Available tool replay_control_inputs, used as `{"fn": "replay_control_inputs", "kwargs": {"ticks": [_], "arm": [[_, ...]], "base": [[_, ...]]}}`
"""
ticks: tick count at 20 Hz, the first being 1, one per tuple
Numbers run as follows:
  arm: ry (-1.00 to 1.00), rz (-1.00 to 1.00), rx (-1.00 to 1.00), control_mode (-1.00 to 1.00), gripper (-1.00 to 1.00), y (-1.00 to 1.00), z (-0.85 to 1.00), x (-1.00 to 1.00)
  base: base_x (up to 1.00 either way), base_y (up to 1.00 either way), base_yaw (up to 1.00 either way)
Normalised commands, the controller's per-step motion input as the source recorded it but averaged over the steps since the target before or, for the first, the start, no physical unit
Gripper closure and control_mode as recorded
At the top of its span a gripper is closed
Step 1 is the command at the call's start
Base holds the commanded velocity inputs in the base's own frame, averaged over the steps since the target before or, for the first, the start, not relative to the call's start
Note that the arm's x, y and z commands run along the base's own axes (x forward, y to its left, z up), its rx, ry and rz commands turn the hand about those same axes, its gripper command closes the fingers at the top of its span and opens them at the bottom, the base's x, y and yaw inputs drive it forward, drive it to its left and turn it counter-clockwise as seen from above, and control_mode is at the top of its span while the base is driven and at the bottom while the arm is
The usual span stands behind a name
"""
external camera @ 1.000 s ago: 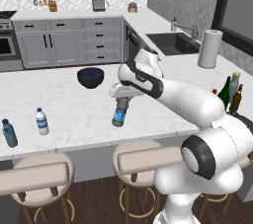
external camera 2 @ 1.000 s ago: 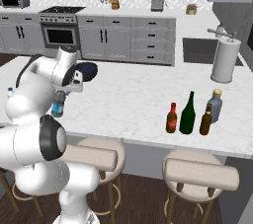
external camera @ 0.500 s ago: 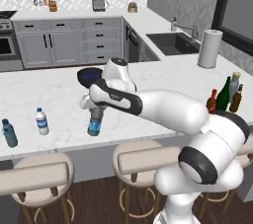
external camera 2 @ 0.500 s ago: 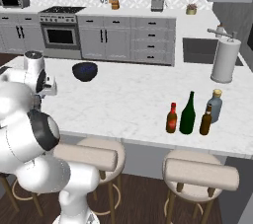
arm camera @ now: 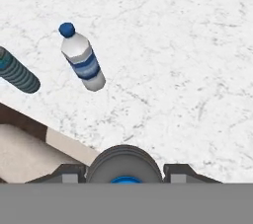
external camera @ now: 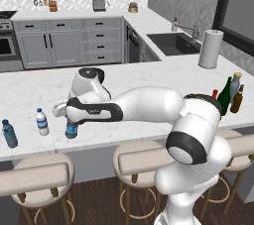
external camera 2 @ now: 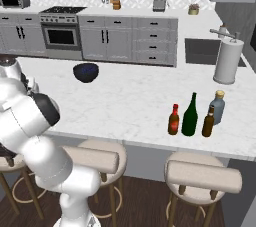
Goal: Move the plastic bottles in the middle to the plastics group, and the glass bottles in the middle to the glass group.
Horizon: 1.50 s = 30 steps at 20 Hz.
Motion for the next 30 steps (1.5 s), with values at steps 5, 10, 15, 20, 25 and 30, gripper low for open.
{"fn": "replay_control_inputs", "kwargs": {"ticks": [5, 10, 15, 20, 25, 30], "arm": [[0.0, 0.0, 0.0, -1.0, 1.0, 0.32, -0.04, 0.45], [0.0, 0.0, 0.0, -1.0, 1.0, 0.16, -0.08, 0.39], [0.01, 0.0, -0.02, -1.0, 1.0, 0.25, -0.24, 0.12], [0.0, 0.0, 0.0, -1.0, 1.0, 0.08, -0.21, 0.03], [0.0, 0.0, 0.0, -1.0, 1.0, 0.0, -0.25, 0.0], [0.0, 0.0, 0.0, -1.0, 1.0, 0.0, -0.26, 0.0]], "base": [[0.0, 0.0, 0.0], [0.0, 0.0, 0.0], [0.0, 0.0, 0.0], [0.0, 0.0, 0.0], [0.0, 0.0, 0.0], [0.0, 0.0, 0.0]]}}
